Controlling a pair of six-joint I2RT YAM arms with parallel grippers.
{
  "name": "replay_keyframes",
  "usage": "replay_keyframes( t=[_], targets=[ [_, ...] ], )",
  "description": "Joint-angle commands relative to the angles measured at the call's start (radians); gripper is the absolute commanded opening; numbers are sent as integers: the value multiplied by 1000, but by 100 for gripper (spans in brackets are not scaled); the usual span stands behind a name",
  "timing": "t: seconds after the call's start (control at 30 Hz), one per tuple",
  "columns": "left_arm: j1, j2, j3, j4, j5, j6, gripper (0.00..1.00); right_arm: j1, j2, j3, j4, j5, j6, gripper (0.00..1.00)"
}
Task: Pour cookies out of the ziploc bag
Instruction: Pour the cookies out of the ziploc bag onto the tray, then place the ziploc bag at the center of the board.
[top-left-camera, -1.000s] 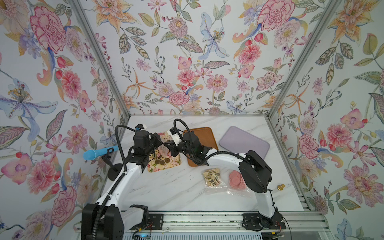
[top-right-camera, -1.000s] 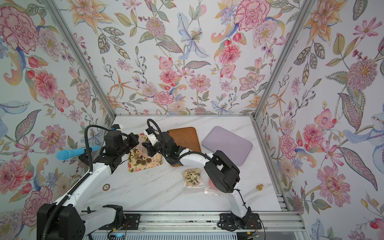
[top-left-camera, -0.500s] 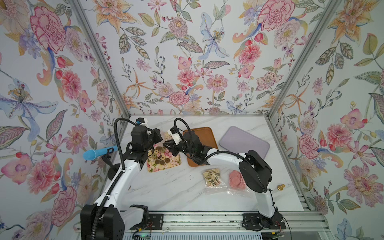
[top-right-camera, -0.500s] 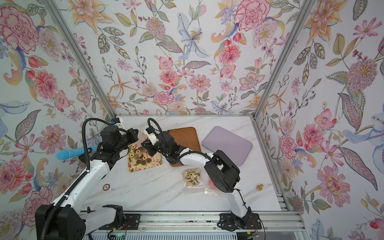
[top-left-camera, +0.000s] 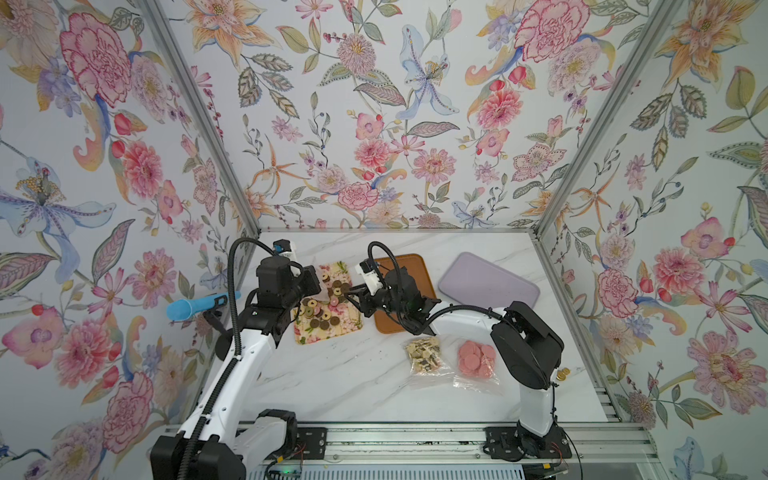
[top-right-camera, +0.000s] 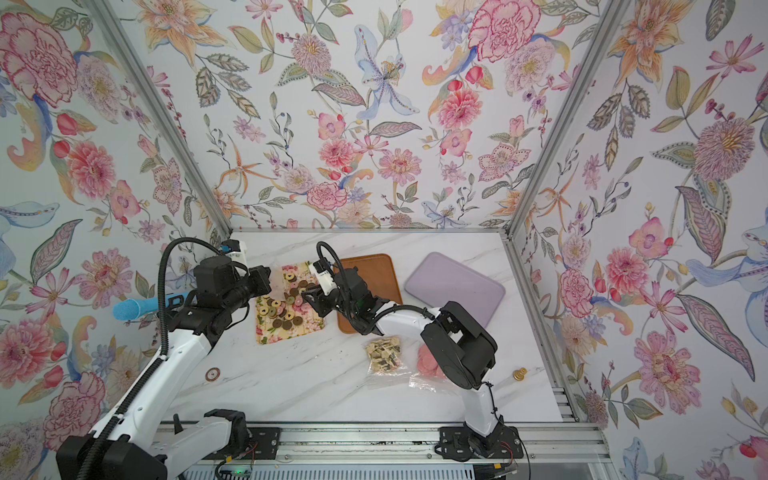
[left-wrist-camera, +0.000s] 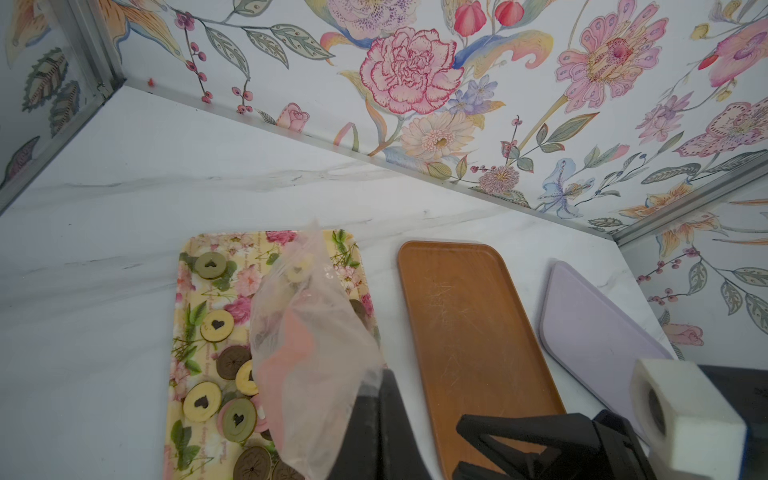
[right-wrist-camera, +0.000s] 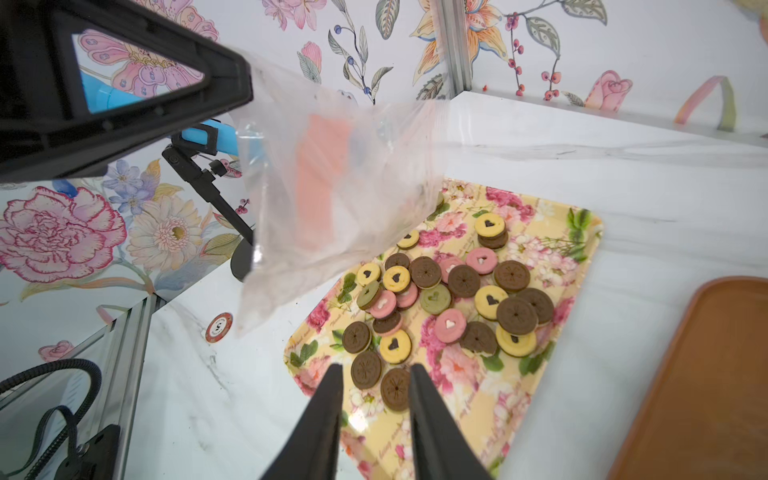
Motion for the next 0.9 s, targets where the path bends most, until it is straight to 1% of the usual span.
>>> replay_keyframes(
  t=[0.0, 0.07, 0.1, 0.13, 0.17, 0.23, 0.43, 0.53, 0.6, 0.77, 0.87],
  targets=[
    [8, -39, 36, -131, -76, 99, 0, -17, -77, -40, 31, -1, 1, 32],
    [6, -56, 46, -202, -142, 107, 0, -24, -89, -44, 5, -25, -2, 35],
    [5, -65, 52, -242, -192, 106, 0, -29, -93, -45, -1, -53, -4, 39],
    [6, -74, 58, -276, -240, 105, 0, -36, -94, -47, -1, -86, -5, 49],
    [5, -83, 64, -307, -292, 106, 0, -45, -93, -47, -2, -123, -6, 63],
    [6, -93, 69, -344, -356, 114, 0, -54, -90, -43, -13, -147, 3, 100],
    [14, -57, 75, -386, -483, 143, 0, -46, -110, -78, 12, -125, -7, 100],
    [32, -9, 88, -386, -536, 161, 0, -25, -125, -72, -20, -97, -37, 100],
    [51, 31, 103, -380, -565, 179, 0, -18, -130, -76, -12, -98, -24, 100],
    [78, 108, 137, -346, -605, 220, 0, -21, -128, -89, 19, -130, 3, 100],
    [79, 137, 161, -336, -573, 244, 0, -31, -127, -95, 20, -138, 5, 100]
  ],
)
